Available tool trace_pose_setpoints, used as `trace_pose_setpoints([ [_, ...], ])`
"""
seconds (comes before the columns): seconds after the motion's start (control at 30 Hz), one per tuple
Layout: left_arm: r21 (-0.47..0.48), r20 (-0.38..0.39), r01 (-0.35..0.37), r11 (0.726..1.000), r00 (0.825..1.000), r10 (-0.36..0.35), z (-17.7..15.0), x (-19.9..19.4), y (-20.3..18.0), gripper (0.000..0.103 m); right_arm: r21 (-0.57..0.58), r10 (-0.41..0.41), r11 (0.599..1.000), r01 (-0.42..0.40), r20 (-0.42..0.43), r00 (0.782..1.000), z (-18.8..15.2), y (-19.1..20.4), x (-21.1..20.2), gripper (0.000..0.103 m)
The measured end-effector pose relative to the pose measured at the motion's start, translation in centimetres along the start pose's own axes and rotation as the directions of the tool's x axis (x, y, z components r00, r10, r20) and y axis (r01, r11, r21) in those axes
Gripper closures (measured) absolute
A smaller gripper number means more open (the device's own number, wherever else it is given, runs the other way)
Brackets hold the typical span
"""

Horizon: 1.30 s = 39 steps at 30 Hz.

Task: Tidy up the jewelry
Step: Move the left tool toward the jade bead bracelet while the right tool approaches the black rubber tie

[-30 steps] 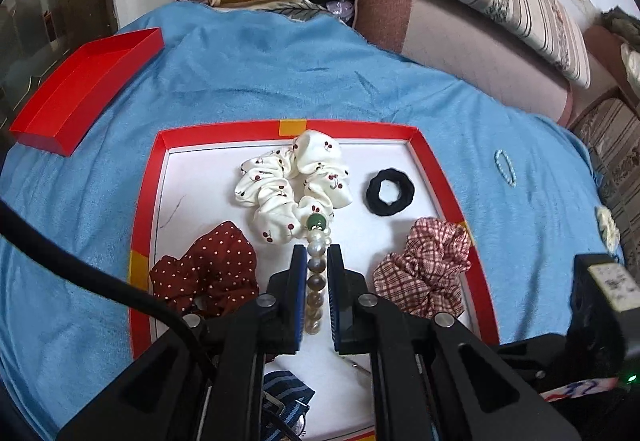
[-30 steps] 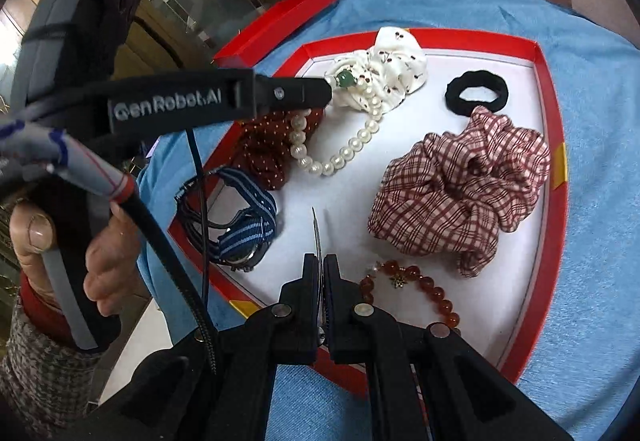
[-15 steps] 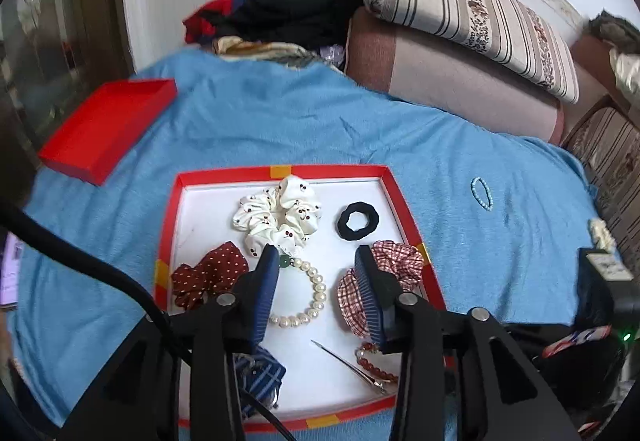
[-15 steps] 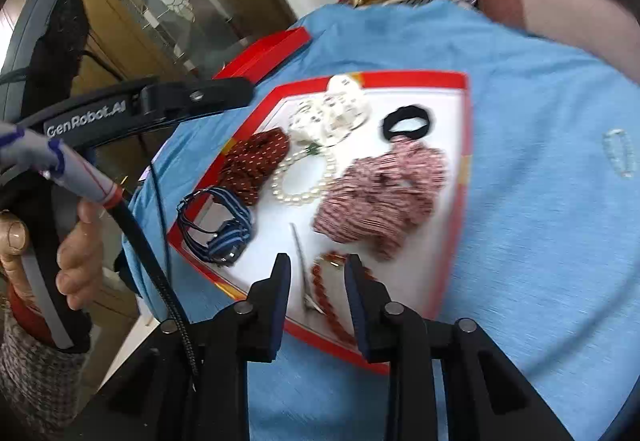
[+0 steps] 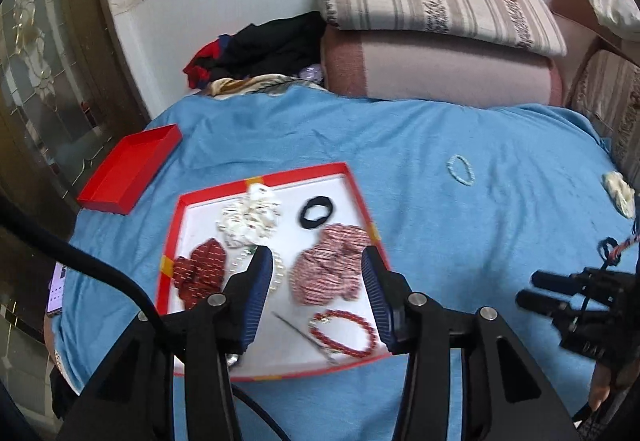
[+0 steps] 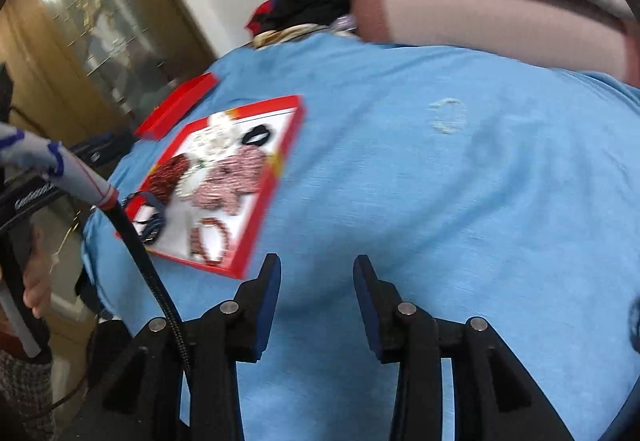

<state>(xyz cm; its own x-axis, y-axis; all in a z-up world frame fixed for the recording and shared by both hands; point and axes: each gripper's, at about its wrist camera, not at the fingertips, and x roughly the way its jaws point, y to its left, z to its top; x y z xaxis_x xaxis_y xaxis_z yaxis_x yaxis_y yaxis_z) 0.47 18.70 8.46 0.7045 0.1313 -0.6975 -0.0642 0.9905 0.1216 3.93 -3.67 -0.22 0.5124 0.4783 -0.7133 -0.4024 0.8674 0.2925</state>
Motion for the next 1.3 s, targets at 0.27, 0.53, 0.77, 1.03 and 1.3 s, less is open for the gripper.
trace_pose_setpoints([
  [0.27,0.093,-0.008,0.016,0.996,1.0,-0.015,0.1,0.1,-5.4,0.058,0.132,-0.144,0.982,0.138,0.04,0.989,-1.9,-8.0,-4.5,0.06],
  [0.53,0.153,-0.036,0.047,0.987,0.998,-0.042,0.7,1.9,-9.8,0.058,0.203,-0.293,0.938,0.28,0.036,0.955,-4.4,-14.6,-8.3,0.057],
  [0.77,0.193,-0.082,0.072,0.979,0.995,-0.057,1.2,4.9,-13.0,0.058,0.278,-0.341,0.906,0.32,0.028,0.94,-6.0,-18.6,-9.7,0.057],
  [1.03,0.208,-0.153,0.157,0.965,0.98,-0.127,2.7,11.0,-16.0,0.058,0.339,-0.351,0.885,0.319,0.037,0.936,-7.2,-21.3,-10.7,0.048],
  [1.3,0.177,-0.211,0.287,0.942,0.945,-0.248,6.8,18.4,-19.3,0.058,0.323,-0.331,0.898,0.298,0.052,0.942,-7.2,-21.5,-10.0,0.045],
])
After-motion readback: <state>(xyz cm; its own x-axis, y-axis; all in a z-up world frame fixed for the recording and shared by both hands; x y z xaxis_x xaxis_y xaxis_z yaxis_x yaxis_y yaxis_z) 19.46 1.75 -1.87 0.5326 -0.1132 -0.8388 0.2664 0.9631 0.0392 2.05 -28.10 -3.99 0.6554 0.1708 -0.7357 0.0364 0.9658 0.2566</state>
